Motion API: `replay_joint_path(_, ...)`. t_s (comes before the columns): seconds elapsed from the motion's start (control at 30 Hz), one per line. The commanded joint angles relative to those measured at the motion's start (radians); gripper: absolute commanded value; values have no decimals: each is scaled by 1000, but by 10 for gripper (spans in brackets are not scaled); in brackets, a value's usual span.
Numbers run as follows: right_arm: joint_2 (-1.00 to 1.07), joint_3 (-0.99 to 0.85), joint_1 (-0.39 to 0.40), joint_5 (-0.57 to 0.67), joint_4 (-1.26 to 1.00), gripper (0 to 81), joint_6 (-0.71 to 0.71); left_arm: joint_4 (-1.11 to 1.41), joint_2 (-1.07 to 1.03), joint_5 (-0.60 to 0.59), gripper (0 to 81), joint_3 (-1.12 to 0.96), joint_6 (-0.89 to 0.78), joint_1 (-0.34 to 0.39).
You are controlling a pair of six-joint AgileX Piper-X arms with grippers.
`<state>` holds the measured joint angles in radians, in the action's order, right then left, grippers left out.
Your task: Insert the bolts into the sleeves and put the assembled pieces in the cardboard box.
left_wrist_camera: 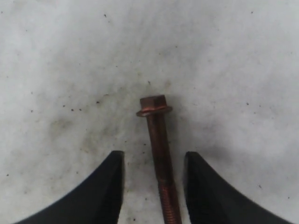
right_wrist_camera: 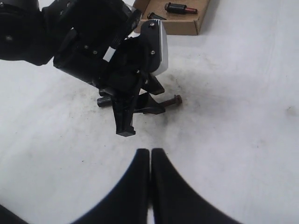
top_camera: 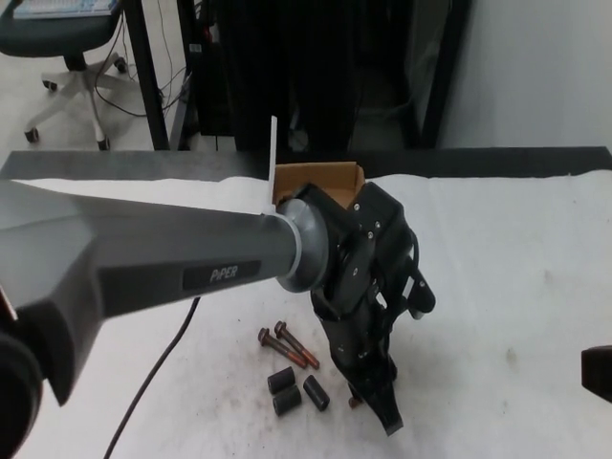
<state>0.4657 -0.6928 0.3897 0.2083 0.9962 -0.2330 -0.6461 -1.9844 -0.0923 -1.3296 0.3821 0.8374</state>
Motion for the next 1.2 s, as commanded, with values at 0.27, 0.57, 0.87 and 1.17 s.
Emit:
replay_joint_path(0.27, -6, 0, -4, 7, 2, 8, 1, 58, -33, 9, 393, -11, 7, 5)
replay_joint_path(0.57, -6, 0, -4, 7, 2, 8, 1, 58, -71, 9, 393, -44, -9, 5)
replay_joint_path(0.87, -6, 0, -4, 7, 2, 8, 9, 28, -84, 11, 393, -61, -9, 5)
replay_joint_path(1.17, -6, 0, -4, 7, 10, 8, 9, -16, -109, 28, 112, -59, 24, 5)
